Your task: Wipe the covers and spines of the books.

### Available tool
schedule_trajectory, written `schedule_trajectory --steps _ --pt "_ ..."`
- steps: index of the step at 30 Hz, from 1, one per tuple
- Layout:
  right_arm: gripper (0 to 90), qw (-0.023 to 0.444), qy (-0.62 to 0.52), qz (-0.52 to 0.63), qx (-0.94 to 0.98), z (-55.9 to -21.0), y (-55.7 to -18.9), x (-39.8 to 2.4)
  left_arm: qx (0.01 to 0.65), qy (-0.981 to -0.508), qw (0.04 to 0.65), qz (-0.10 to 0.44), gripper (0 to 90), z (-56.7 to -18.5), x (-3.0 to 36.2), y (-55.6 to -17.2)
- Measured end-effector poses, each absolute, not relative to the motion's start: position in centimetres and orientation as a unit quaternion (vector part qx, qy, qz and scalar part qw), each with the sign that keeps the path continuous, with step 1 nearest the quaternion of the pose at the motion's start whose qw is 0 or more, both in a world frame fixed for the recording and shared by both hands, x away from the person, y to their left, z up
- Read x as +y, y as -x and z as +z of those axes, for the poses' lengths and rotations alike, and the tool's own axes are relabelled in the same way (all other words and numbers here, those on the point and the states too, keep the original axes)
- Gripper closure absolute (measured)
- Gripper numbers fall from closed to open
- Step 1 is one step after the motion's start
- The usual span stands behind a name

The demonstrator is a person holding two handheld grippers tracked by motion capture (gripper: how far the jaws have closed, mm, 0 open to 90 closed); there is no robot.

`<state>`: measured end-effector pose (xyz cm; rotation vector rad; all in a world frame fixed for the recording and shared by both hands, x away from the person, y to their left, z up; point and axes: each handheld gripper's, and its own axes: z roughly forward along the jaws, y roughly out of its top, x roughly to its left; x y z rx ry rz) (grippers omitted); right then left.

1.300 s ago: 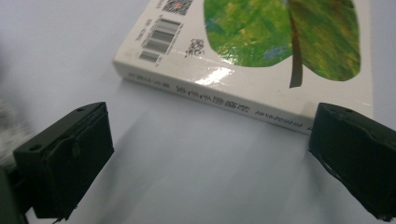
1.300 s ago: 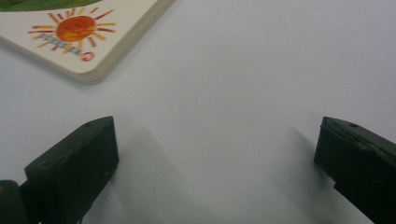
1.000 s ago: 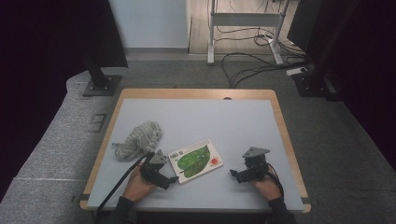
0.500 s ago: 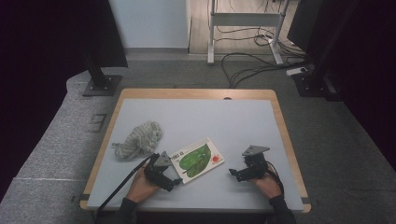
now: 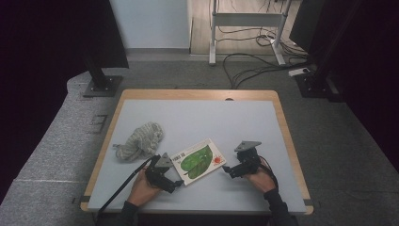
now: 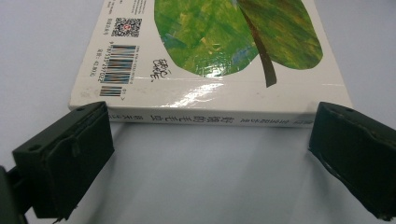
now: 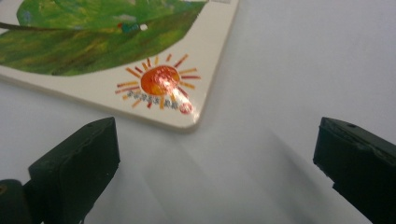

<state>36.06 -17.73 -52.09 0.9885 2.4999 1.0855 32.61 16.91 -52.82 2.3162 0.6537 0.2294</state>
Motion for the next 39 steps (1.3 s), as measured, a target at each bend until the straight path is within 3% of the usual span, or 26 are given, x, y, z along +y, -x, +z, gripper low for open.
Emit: schedule_trajectory --steps 21,39 --pt "0.0 0.105 -0.308 0.373 0.869 -50.8 -39.4 -12.3 0.254 -0.896 0.354 0.088 0.0 -52.8 16.9 -32.6" --pt "0.0 0.077 -0.315 0.363 0.874 -52.3 -41.5 -9.9 0.254 -0.896 0.354 0.088 0.0 -52.8 16.9 -32.6"
